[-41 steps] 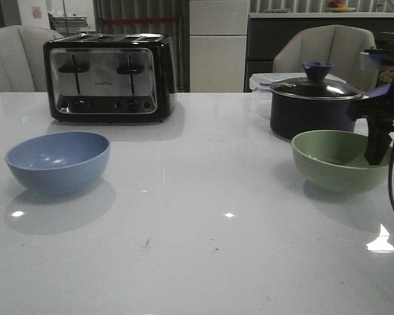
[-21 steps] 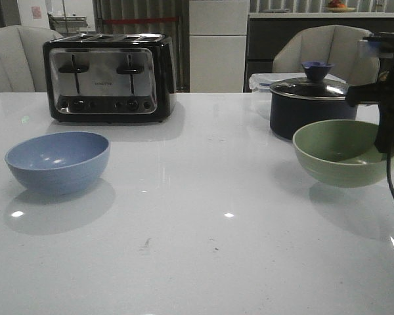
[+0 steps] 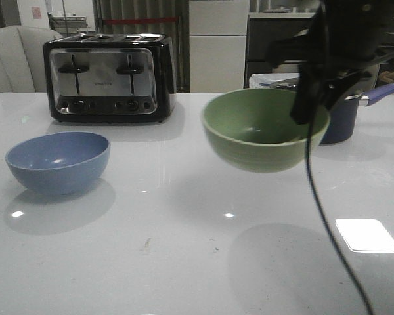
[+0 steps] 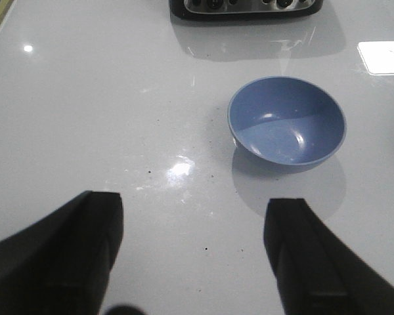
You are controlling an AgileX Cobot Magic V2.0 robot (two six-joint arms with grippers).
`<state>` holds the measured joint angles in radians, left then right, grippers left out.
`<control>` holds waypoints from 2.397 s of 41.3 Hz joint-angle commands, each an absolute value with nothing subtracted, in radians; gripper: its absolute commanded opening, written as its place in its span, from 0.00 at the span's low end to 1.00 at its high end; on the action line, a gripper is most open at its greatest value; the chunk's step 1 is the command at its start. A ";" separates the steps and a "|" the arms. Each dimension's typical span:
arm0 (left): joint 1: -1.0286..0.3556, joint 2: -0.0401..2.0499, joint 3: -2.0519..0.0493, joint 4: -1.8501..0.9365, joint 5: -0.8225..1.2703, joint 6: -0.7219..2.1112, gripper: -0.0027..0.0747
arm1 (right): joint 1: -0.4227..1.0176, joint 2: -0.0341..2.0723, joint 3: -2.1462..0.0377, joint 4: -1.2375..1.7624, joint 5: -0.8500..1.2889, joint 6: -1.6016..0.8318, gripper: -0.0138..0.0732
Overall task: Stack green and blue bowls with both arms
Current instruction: 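Lift the green bowl with the right gripper and set it down centrally, then open the right gripper and raise it away from the green bowl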
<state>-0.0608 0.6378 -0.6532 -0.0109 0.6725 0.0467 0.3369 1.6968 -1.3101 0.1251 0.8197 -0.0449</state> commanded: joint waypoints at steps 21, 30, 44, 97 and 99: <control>-0.069 0.643 -0.688 -0.012 0.595 0.044 0.69 | 0.523 1.816 -1.284 0.195 0.646 -0.062 0.32; -0.069 0.643 -0.688 -0.012 0.595 0.044 0.69 | 0.523 1.827 -1.291 0.185 0.646 -0.062 0.58; -0.069 0.643 -0.688 -0.012 0.595 0.044 0.69 | 0.532 1.632 -1.232 0.154 0.611 -0.099 0.62; -0.123 1.010 -0.810 -0.039 0.549 0.047 0.69 | 0.561 0.745 -0.699 0.154 0.614 -0.140 0.62; -0.123 1.060 -0.831 -0.039 0.547 0.047 0.69 | 0.561 0.745 -0.699 0.154 0.614 -0.140 0.62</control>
<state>-0.1145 1.0018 -0.7688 -0.0272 0.6218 0.0467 0.5604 0.7498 -0.6722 0.1526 0.6726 -0.1277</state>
